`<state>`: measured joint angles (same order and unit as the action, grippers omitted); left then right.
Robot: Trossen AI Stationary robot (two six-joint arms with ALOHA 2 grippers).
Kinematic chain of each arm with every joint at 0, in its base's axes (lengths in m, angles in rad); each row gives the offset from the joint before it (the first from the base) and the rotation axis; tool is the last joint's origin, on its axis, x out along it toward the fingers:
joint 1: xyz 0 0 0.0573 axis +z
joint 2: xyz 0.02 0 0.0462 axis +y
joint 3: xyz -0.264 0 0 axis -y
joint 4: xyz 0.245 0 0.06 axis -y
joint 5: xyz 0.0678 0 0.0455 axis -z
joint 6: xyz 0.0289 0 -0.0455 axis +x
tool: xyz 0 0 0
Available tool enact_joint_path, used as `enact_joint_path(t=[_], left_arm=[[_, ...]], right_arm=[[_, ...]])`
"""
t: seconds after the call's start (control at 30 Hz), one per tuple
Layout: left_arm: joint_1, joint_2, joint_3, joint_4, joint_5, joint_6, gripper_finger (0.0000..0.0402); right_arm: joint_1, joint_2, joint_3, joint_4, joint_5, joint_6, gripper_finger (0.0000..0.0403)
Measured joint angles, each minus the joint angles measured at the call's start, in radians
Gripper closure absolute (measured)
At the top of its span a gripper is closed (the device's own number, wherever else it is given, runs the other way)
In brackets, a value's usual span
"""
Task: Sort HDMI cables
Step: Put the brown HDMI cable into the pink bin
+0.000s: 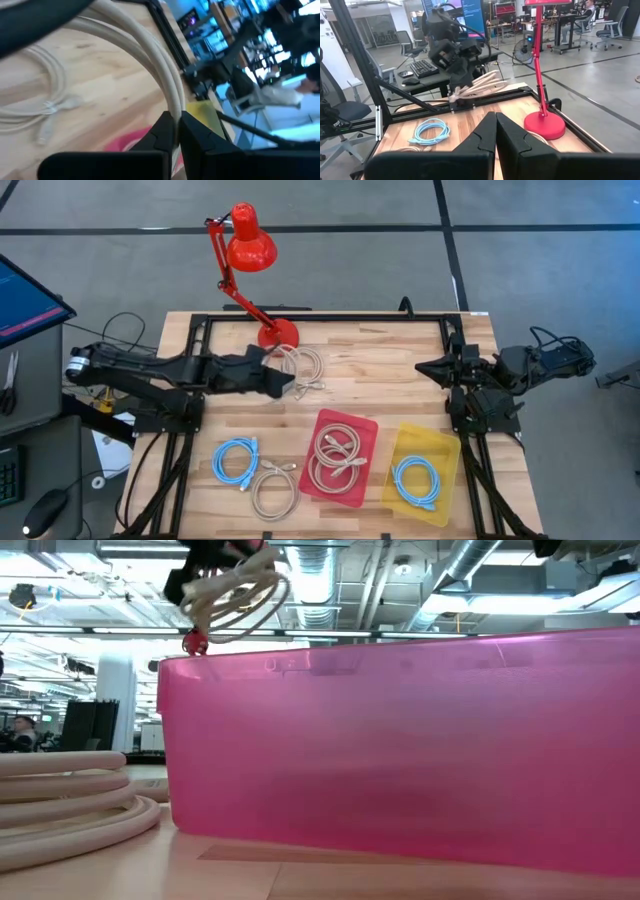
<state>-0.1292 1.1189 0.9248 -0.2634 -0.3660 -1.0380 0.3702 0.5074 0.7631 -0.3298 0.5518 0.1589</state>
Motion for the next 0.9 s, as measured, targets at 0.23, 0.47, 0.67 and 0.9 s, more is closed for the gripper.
enact_joint_path(t=[0.23, 0.47, 0.67, 0.9], left_arm=[[-0.087, 0.198, 0.135, 0.003, 0.0, 0.013, 0.0388], [-0.128, 0.353, 0.226, 0.028, 0.052, 0.013, 0.0388], [-0.134, 0.436, 0.253, 0.153, 0.094, 0.013, 0.0388], [-0.147, 0.5, 0.256, 0.266, 0.107, 0.007, 0.0388]], right_arm=[[0.0, 0.0, 0.0, 0.016, 0.0, 0.0, 0.0403], [0.0, 0.0, 0.0, 0.024, 0.004, 0.0, 0.0403], [0.0, 0.0, 0.0, 0.025, 0.033, 0.026, 0.0403], [0.0, 0.0, 0.0, 0.025, 0.032, 0.026, 0.0403]])
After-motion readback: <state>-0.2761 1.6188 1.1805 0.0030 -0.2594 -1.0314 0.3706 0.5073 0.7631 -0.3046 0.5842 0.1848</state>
